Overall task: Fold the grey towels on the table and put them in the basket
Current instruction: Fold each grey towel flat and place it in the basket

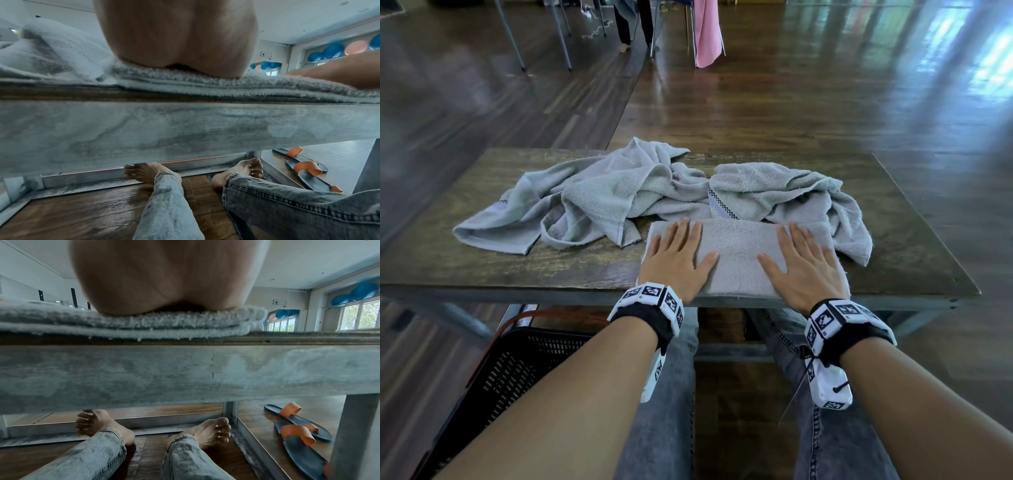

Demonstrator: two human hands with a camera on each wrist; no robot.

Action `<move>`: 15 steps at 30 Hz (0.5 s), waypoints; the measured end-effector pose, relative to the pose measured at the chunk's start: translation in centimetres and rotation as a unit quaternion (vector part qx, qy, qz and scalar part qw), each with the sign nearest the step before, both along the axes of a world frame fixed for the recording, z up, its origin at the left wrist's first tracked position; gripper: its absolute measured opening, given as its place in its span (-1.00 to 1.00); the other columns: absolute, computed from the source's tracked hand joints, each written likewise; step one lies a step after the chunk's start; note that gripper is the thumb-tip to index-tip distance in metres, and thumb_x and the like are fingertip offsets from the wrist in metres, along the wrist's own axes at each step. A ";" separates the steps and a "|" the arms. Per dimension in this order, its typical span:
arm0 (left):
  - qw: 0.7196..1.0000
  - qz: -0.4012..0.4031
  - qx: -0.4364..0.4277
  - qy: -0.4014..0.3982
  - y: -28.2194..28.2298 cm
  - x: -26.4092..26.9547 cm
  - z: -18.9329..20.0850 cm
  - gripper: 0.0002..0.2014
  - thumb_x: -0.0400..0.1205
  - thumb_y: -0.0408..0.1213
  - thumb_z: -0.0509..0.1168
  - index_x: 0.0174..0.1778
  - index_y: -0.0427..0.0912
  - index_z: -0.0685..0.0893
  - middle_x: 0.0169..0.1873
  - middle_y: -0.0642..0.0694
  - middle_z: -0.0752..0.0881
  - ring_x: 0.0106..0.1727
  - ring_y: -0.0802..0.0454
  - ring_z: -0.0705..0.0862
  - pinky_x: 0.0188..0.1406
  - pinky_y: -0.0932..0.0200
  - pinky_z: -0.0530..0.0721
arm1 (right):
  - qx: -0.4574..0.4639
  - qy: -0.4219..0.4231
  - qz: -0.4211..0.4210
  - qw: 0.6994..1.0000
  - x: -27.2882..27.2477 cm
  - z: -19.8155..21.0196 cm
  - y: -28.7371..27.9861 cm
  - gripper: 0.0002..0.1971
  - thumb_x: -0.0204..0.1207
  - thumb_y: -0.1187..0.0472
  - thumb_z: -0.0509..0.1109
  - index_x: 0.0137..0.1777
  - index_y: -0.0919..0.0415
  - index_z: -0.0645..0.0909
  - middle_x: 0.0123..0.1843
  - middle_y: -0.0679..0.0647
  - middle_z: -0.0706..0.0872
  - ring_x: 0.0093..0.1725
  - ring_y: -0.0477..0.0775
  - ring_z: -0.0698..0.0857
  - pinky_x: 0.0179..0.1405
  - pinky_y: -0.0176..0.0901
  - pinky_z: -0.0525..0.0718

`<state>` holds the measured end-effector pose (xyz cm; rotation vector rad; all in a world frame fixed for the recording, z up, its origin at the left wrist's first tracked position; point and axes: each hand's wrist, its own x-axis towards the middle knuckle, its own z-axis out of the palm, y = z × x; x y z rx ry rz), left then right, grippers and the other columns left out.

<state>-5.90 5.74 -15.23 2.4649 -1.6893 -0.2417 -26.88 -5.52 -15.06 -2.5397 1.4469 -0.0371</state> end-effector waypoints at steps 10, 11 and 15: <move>1.000 0.025 -0.006 0.005 0.6 0.8 0.0 -0.19 0.65 0.40 -0.24 0.75 0.02 -0.15 0.75 0.02 -0.14 0.76 0.05 -0.18 0.74 -0.10 -0.15 | -0.013 0.009 -0.052 0.999 -0.7 0.3 0.4 -0.07 0.52 -0.57 -0.27 0.79 -0.06 -0.26 0.80 -0.18 -0.30 0.75 -0.15 -0.31 0.74 0.23 -0.23; 1.000 0.024 -0.007 0.010 0.7 1.0 0.0 -0.18 0.65 0.40 -0.23 0.75 0.02 -0.15 0.75 0.03 -0.14 0.75 0.06 -0.18 0.74 -0.10 -0.14 | -0.012 0.010 -0.053 0.998 -0.8 0.3 0.5 -0.05 0.51 -0.58 -0.27 0.79 -0.05 -0.26 0.79 -0.19 -0.31 0.75 -0.15 -0.31 0.74 0.23 -0.24; 0.999 0.019 -0.015 0.021 1.4 1.8 -0.1 -0.17 0.65 0.41 -0.20 0.75 0.00 -0.15 0.75 0.04 -0.15 0.75 0.09 -0.19 0.74 -0.03 -0.15 | -0.011 0.012 -0.056 0.998 -1.5 0.4 0.6 0.01 0.45 -0.64 -0.30 0.78 -0.03 -0.27 0.78 -0.18 -0.35 0.75 -0.15 -0.32 0.73 0.25 -0.24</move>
